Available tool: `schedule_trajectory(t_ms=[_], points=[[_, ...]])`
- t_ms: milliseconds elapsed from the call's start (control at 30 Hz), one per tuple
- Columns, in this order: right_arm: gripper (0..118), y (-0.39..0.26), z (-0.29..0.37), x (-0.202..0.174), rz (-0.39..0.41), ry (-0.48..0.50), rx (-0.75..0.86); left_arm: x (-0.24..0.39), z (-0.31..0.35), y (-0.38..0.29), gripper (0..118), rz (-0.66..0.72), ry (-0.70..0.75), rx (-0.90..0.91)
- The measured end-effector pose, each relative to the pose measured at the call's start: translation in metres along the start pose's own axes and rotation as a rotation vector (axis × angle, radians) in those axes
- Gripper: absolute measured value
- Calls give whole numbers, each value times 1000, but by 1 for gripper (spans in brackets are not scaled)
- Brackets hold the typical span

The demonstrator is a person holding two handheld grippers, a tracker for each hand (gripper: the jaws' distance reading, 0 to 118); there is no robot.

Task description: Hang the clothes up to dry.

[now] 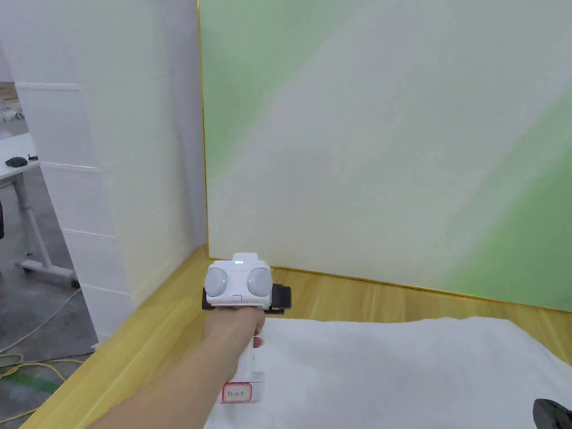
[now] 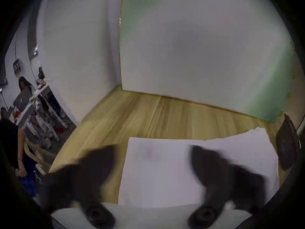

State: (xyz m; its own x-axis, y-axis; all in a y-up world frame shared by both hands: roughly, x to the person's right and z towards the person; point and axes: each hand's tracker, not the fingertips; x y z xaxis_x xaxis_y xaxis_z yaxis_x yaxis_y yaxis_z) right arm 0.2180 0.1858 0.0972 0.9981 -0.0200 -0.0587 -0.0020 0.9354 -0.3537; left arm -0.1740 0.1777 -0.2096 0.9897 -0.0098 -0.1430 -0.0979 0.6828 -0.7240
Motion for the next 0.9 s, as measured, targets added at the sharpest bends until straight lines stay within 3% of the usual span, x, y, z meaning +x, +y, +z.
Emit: schedule_trajectory(t_ms=[33,100,267,500,633,733,767,833,900], points=[[3,-1,-2,0,4,4,-4,2,-10,2,112,11,-2,-18],[3,-4,-5,2,14,16,-19,9,-19,11,107,-8,-28,13],[3,-2,-12,7,-4,27,-27,6,-60,1,112,-84,0,-59],[3,-2,-34,11,5,42,-46,1,-93,-12,109,-39,-3,-117],[3,-3,-50,15,-8,27,-76,4,-103,-19,84,-27,-12,-169],[3,-1,-55,15,-4,25,-73,7,-101,-22,81,-27,-12,-136],[3,0,-55,16,5,21,-70,7,-99,-22,73,-26,-14,-134],[3,4,-57,18,13,21,-70,10,-94,-21,53,-50,-27,-118],[3,11,-58,25,9,16,-70,13,-91,-20,11,-57,-26,-120]])
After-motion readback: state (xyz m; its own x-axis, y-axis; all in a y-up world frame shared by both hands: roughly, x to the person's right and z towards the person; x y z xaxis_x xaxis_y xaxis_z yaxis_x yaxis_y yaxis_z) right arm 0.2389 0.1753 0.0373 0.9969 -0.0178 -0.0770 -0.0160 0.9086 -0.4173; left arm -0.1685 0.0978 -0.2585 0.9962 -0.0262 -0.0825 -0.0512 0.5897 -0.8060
